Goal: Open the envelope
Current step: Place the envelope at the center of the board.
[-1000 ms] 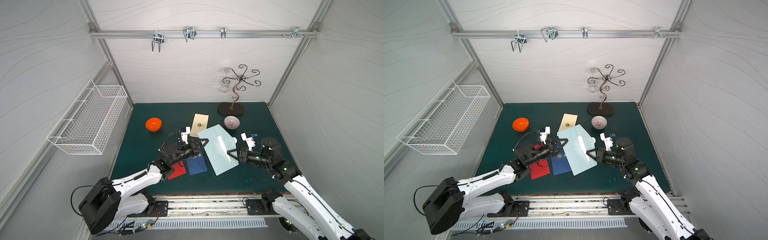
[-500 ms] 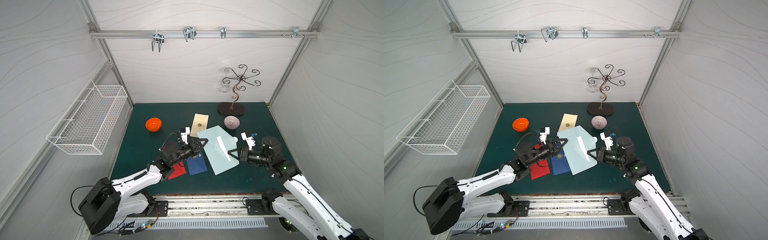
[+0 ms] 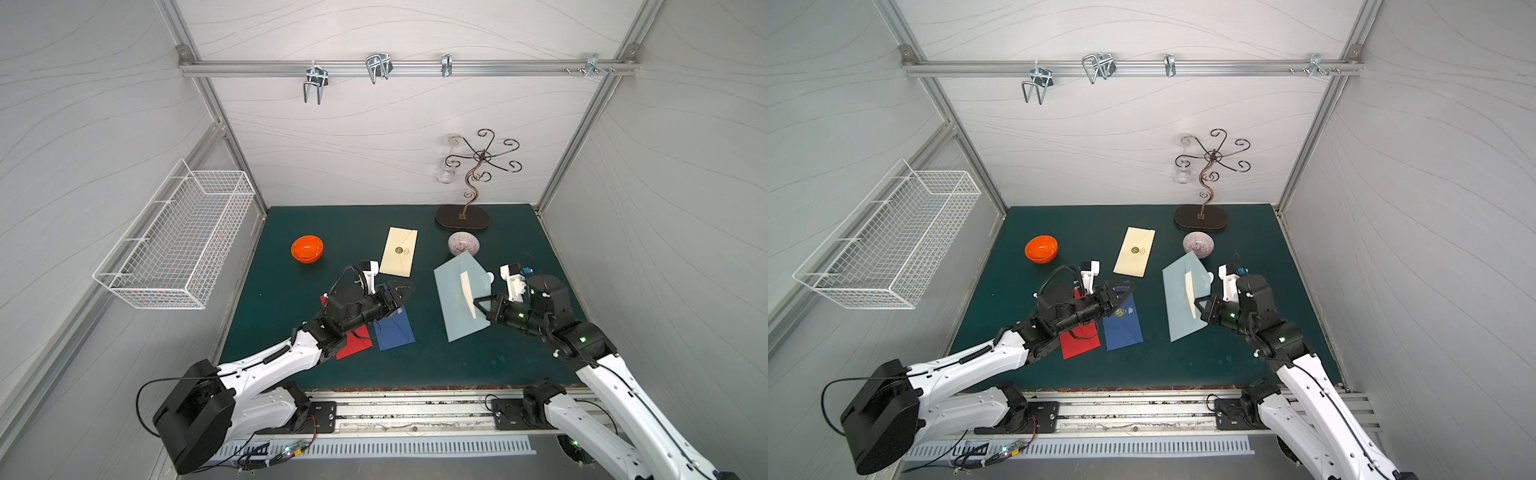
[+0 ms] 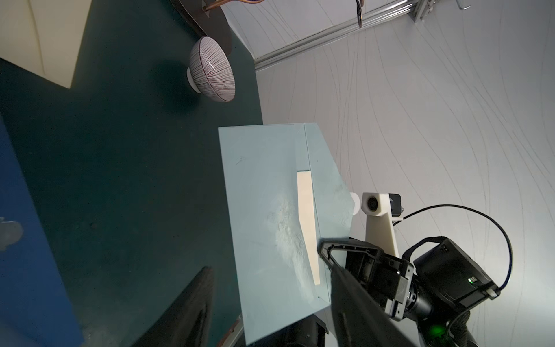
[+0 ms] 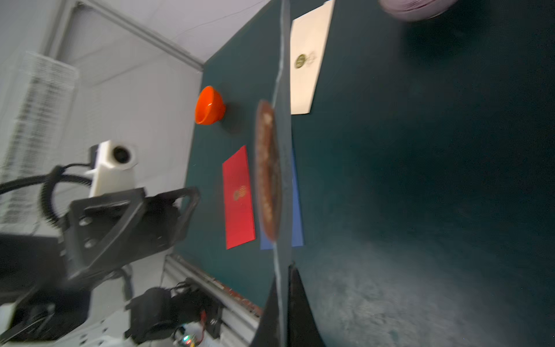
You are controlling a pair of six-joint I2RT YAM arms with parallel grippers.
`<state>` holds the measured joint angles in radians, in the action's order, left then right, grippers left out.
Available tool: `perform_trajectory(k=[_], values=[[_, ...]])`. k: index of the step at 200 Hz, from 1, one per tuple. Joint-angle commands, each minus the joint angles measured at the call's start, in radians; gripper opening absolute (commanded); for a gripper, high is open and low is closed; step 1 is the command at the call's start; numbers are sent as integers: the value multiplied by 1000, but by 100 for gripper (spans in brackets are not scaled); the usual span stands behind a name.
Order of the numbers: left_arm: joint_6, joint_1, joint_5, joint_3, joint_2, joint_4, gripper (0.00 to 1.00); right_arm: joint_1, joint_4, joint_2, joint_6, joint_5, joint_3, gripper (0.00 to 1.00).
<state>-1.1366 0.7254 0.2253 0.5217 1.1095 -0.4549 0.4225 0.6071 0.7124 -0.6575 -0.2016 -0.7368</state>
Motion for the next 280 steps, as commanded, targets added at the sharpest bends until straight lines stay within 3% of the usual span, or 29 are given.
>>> perform_trajectory(k=[1, 60, 115, 154, 197, 280], values=[[33, -5, -95, 31, -56, 51, 67, -36, 123, 53, 36, 124, 14, 0], [118, -34, -172, 15, -205, 219, 70, -195, -24, 143, 27, -66, 82, 0], [191, -38, -182, -42, -316, 215, 79, -339, -137, 287, 44, -226, 80, 2], [208, -38, -188, -58, -355, 242, 83, -402, -219, 467, 121, -142, 99, 3], [207, -40, -208, -74, -377, 252, 84, -490, -215, 702, 206, -292, 14, 0], [209, -41, -175, -50, -312, 234, 84, -513, -274, 761, 258, -313, 14, 3]])
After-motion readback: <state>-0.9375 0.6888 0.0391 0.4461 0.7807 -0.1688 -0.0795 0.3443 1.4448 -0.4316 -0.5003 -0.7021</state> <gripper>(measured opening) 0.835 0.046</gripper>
